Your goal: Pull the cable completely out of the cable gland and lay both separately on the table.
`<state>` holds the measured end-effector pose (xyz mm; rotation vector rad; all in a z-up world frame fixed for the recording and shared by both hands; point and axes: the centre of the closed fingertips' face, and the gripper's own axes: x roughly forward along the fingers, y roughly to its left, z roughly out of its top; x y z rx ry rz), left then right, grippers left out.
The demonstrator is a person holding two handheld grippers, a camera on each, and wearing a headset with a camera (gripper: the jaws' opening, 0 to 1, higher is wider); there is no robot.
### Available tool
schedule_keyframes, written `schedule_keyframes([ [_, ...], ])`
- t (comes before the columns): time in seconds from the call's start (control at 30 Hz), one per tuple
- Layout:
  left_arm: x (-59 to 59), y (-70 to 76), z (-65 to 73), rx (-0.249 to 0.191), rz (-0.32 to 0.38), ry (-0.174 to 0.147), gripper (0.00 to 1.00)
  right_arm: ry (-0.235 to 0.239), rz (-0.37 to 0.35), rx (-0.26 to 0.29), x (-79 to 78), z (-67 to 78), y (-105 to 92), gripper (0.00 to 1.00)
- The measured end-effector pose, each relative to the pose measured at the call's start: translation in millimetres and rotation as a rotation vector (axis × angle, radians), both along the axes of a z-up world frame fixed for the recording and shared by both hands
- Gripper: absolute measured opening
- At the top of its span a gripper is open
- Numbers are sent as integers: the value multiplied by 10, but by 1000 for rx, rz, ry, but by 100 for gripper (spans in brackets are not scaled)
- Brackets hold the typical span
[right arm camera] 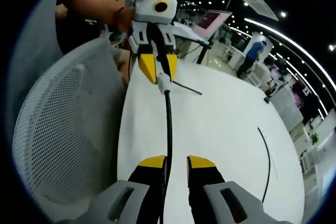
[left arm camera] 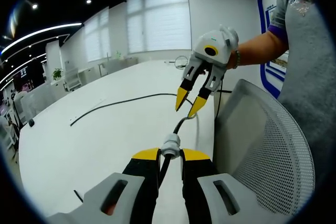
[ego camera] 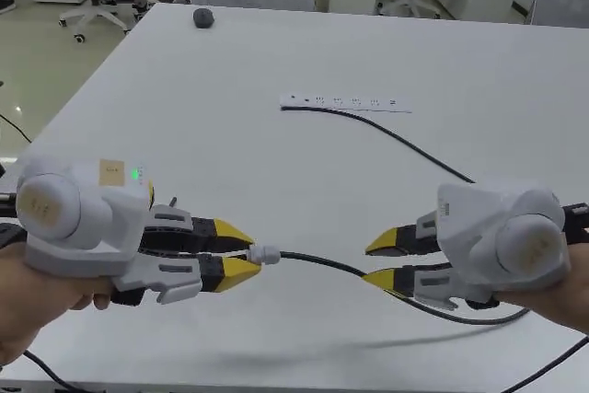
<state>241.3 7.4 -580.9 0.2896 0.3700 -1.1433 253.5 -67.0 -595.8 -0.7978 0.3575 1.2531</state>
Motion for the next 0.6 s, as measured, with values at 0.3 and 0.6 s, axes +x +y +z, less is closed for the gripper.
schedule_keyframes([
  [0.3, -9, -90, 63, -10, -20, -14, 15, -22, 77, 56, -108, 212, 391, 7],
  [0.6, -20, -109, 52, -12, -25, -11, 15, -2, 92, 50, -147, 143, 454, 5],
])
